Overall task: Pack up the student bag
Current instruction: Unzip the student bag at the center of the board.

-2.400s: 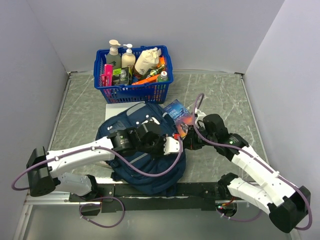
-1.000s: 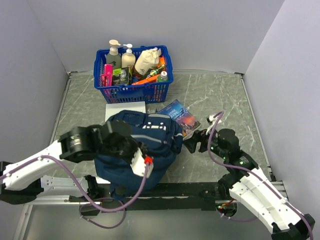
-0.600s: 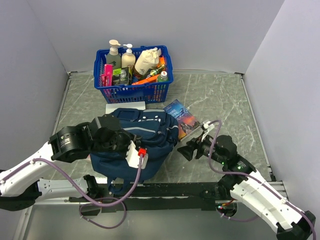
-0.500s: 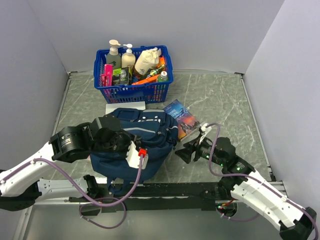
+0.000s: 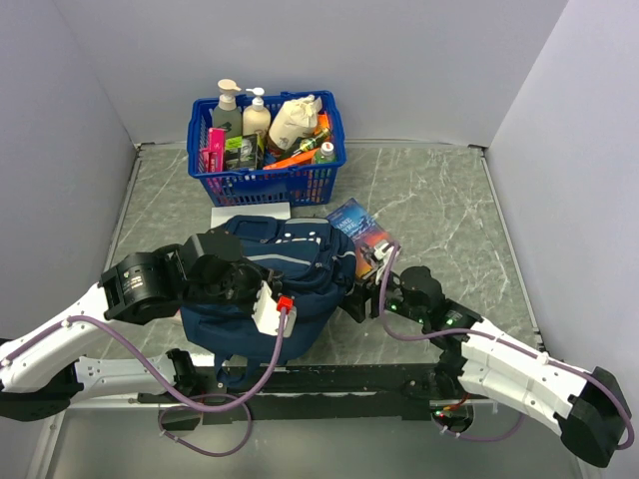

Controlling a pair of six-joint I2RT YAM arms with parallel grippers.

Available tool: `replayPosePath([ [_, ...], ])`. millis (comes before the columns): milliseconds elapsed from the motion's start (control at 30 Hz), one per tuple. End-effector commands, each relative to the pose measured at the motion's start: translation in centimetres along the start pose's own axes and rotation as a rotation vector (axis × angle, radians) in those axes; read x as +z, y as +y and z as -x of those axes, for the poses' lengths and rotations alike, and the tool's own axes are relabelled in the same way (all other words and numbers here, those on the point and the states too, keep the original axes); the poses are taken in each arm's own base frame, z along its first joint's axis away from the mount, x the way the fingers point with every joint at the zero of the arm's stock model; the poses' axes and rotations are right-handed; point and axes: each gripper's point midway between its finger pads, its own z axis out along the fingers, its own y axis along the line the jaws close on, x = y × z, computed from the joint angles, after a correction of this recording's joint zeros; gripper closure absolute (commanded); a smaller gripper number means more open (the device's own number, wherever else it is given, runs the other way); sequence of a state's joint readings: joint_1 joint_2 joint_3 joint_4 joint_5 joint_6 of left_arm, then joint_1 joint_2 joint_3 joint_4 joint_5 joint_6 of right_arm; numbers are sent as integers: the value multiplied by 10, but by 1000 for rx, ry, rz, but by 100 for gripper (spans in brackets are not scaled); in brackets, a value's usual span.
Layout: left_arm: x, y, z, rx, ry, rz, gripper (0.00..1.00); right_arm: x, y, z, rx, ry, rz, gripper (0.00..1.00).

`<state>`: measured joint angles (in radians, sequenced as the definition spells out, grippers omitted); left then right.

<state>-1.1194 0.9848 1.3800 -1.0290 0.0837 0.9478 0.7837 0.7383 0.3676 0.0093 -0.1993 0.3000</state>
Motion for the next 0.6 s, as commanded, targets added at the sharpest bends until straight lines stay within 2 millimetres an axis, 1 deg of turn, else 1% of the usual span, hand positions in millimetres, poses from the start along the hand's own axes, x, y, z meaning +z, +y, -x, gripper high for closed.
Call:
replayPosePath([
  [0,-17,47,25,37,-93,198,99,7,10,36,-68,-135,30,27],
  [133,-17,48,26,33,-97,197,99,19,8,27,-88,-97,24,28],
  [167,-17,48,26,33,-97,197,99,20,8,28,-91,-97,24,29],
  [267,-17,49,27,32,-99,202,99,23,8,28,-93,-94,11,36],
  [333,-16,49,26,31,-96,203,99,21,10,30,-97,-108,12,45],
  [367,-15,48,26,29,-97,204,99,19,8,30,-93,-106,-3,50],
  [400,-14,48,25,22,-97,203,99,17,8,30,-93,-106,-7,63],
  [433,-13,50,27,17,-104,209,99,14,9,33,-91,-117,-6,71],
  [467,-12,49,27,10,-107,207,99,11,7,29,-87,-104,-15,78],
  [500,-10,48,27,-6,-108,205,99,6,9,34,-87,-125,-11,90],
  [567,-5,45,30,-49,-135,197,99,2,4,29,-76,-123,-32,99],
])
